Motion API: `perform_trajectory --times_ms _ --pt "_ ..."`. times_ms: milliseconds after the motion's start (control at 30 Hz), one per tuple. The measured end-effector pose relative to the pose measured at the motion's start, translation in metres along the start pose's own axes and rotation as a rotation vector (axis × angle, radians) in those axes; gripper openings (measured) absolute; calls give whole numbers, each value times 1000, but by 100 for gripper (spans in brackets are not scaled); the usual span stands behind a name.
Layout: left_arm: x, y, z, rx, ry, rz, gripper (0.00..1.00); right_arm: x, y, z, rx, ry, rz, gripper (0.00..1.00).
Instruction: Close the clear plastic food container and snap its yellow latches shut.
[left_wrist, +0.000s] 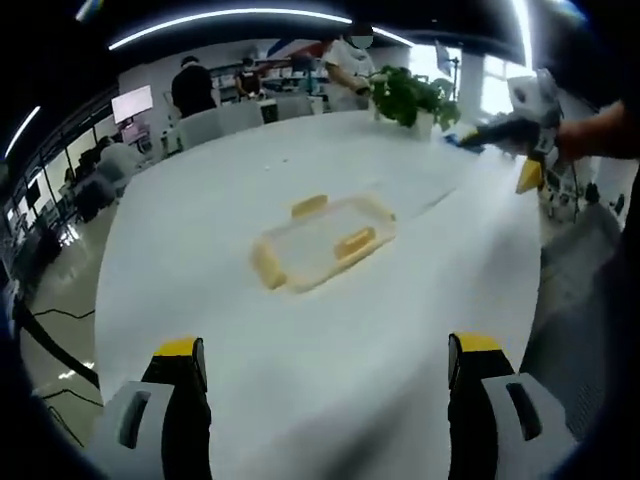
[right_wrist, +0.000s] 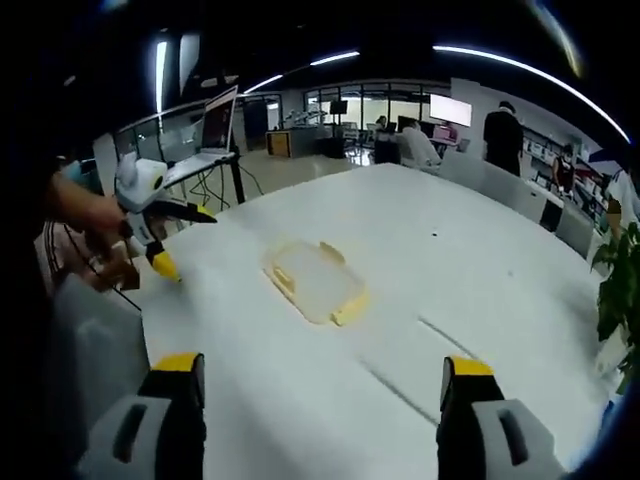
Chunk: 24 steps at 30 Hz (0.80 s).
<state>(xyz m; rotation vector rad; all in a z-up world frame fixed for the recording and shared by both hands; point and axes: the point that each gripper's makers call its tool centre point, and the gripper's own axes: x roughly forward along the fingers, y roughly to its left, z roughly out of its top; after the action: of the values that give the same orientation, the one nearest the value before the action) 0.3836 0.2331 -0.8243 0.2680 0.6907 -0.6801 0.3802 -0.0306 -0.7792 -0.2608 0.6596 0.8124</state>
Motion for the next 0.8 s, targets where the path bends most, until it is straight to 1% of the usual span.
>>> perform_trajectory --times_ms 67,167,233,300,333,400,467,500,533,567,600,733,800 --pt "2 5 1 24 5 0 99 4 -2 2 -5 7 11 99" --pt "4 11 2 39 6 -6 99 12 -4 5 -24 19 29 99" --pt "7 17 2 69 14 -5 99 19 -6 8 -55 33 42 99" --pt "9 20 4 76 15 -8 99 23 -9 10 -74 41 49 99" --pt "10 23 6 82 14 -12 99 25 -9 14 -95 44 55 99" --pt "14 27 8 108 14 -26 99 29 -12 20 -168 52 69 99" --pt "19 31 6 139 28 -39 99 33 -13 21 -217 73 83 99" --pt "22 33 7 140 29 -53 99 36 -12 24 -241 79 103 98" --pt "23 34 7 149 28 -60 99 38 -12 25 -252 88 113 97" --pt "24 35 6 164 42 -65 99 40 -12 27 -264 90 121 97" --pt "25 36 8 190 41 -70 99 43 -12 29 -274 91 129 97" --pt "30 39 12 226 47 -92 99 53 -13 37 -283 89 160 96" --pt "33 41 12 241 56 -107 99 57 -14 39 -290 93 168 92"
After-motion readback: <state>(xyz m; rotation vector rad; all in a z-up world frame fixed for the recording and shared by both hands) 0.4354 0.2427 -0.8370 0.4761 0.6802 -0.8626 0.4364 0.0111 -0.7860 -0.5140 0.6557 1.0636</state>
